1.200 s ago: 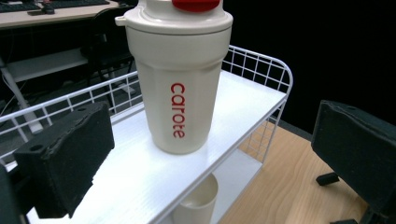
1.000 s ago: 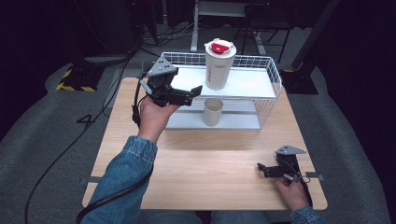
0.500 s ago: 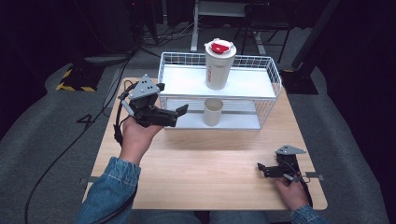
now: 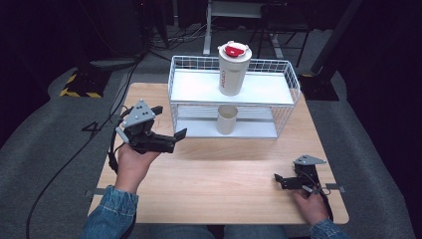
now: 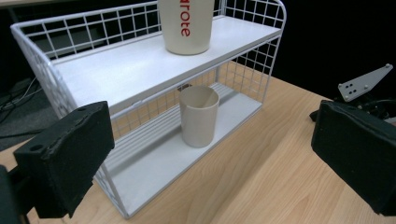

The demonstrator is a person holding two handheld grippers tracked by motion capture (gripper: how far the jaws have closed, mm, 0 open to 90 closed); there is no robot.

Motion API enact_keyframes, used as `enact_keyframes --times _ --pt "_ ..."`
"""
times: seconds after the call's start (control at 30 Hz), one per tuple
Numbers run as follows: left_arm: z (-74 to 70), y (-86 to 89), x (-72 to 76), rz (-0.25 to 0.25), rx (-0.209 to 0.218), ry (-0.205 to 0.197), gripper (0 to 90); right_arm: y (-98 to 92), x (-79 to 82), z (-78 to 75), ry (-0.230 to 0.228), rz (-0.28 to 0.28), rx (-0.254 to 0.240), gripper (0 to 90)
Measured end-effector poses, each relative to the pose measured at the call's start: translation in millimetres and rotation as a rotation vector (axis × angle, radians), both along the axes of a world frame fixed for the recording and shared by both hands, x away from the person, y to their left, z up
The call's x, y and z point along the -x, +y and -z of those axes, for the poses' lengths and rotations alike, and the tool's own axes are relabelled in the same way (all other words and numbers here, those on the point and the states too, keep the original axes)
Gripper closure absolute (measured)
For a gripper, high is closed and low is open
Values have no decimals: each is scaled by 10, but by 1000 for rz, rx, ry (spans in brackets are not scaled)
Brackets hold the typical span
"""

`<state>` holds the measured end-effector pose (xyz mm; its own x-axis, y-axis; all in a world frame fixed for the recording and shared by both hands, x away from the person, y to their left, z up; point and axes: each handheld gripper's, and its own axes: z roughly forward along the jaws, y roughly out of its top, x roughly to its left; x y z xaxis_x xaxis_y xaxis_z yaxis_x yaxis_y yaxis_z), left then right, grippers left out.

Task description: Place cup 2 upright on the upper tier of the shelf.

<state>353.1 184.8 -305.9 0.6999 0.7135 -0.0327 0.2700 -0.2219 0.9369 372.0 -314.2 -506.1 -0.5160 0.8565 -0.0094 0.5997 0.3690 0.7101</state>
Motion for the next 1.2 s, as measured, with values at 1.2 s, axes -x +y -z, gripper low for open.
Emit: enact_keyframes --times 1.2 --pt "1300 450 270 -103 -30 176 0 6 -3 0 0 6 -2 3"
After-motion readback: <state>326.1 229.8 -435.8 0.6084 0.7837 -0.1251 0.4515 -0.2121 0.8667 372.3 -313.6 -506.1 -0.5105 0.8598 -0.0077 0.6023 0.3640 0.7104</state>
